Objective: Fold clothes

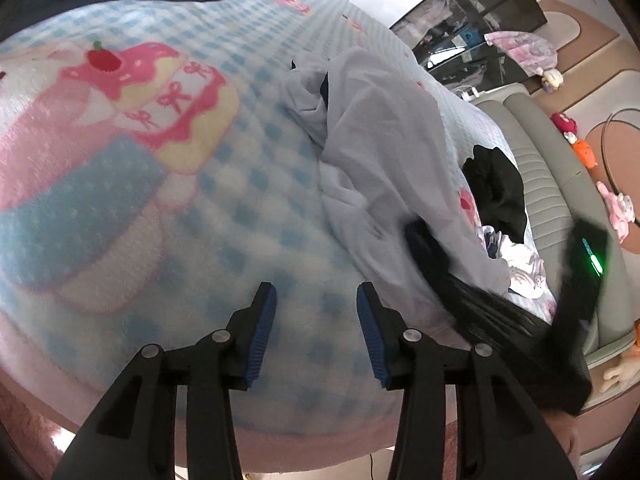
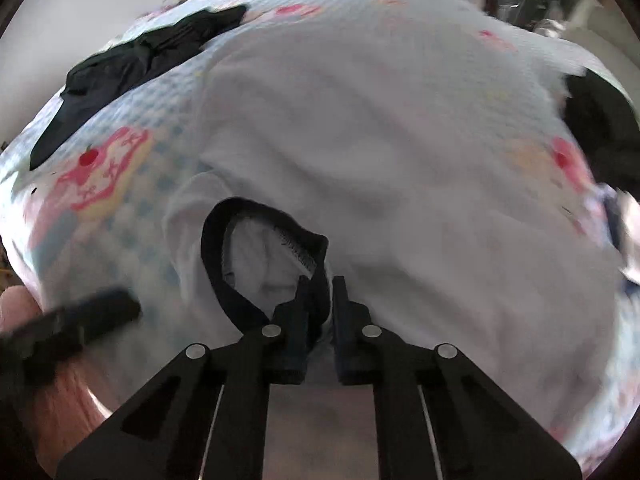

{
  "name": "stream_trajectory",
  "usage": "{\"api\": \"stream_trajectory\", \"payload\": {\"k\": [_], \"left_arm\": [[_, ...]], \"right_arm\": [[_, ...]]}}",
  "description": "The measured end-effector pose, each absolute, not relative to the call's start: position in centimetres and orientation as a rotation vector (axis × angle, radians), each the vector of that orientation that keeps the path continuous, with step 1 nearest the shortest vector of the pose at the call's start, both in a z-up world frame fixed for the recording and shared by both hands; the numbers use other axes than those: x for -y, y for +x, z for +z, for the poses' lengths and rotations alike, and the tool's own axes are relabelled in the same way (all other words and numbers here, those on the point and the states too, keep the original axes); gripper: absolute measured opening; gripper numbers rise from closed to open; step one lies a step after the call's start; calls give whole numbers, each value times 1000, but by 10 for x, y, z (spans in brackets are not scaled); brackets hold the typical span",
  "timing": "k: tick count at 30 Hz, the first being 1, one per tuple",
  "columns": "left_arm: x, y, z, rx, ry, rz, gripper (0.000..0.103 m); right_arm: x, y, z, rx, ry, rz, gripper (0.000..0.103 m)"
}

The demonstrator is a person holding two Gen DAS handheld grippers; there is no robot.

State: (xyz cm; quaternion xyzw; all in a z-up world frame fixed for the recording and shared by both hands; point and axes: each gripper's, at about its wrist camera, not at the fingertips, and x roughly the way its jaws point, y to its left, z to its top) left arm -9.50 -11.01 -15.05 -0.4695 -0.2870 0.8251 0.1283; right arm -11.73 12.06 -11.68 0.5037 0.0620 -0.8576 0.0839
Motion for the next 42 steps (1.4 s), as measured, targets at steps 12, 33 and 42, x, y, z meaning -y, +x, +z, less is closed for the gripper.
{"api": "stream_trajectory", "payload": {"k": [12, 33, 42], "left_arm": [[75, -107, -134, 849, -1252, 2345, 50], [32, -131, -117, 661, -1285, 2387, 15], [40, -117, -131, 548, -1334, 2433, 31]], "right_arm": [[-283, -24, -62, -191, 1494, -3020, 7], [-181, -38, -87, -9, 1353, -2485, 40], [-162, -66, -140, -243, 1497, -2616, 19]]}}
